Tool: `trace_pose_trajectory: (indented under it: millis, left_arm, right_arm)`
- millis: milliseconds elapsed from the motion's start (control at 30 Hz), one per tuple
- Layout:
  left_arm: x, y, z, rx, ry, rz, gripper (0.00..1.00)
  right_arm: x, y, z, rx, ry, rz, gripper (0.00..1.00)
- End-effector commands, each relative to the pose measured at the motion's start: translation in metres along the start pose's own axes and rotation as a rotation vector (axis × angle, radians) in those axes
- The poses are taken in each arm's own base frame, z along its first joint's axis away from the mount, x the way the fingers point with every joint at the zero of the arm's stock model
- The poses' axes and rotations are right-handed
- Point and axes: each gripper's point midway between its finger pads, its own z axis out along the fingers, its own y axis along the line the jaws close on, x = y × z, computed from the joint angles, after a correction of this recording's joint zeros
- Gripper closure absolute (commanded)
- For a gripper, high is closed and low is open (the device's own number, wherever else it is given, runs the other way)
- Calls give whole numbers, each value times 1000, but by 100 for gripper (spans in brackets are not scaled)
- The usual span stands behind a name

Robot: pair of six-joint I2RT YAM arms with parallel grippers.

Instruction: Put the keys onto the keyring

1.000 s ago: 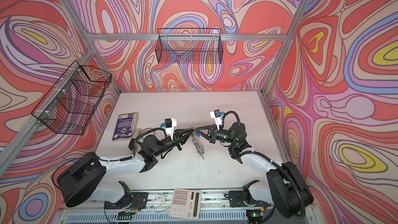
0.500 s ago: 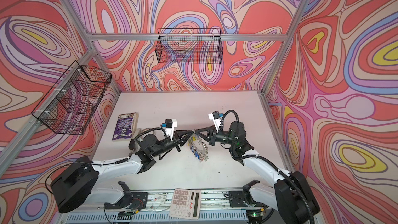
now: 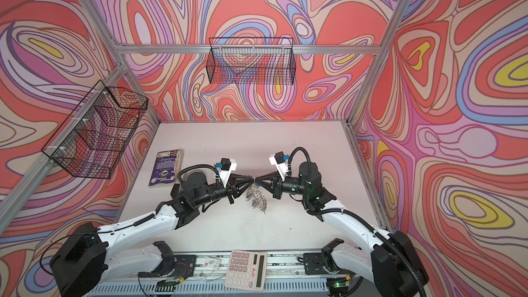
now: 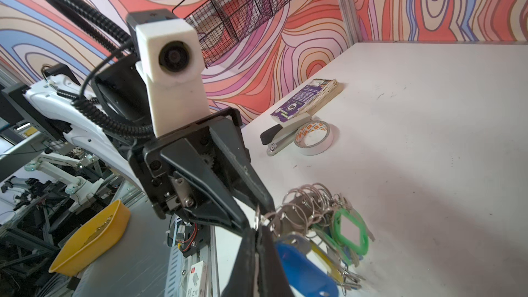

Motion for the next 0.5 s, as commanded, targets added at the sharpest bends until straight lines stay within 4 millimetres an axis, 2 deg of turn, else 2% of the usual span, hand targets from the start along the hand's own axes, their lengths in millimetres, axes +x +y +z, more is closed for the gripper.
trace_pose_trajectory:
  millis: [0, 267, 467]
  left_arm:
    - [8, -4, -11, 9, 104, 74, 71]
    - [26, -28, -48, 139, 371, 383, 68]
    - [30, -25, -64, 195, 523, 564, 68]
  right_arm:
    - [-16, 10, 3, 7, -40, -141, 100]
    - [2, 9, 14, 41, 18, -199, 100]
    - [8, 9, 15, 54, 39, -224, 100]
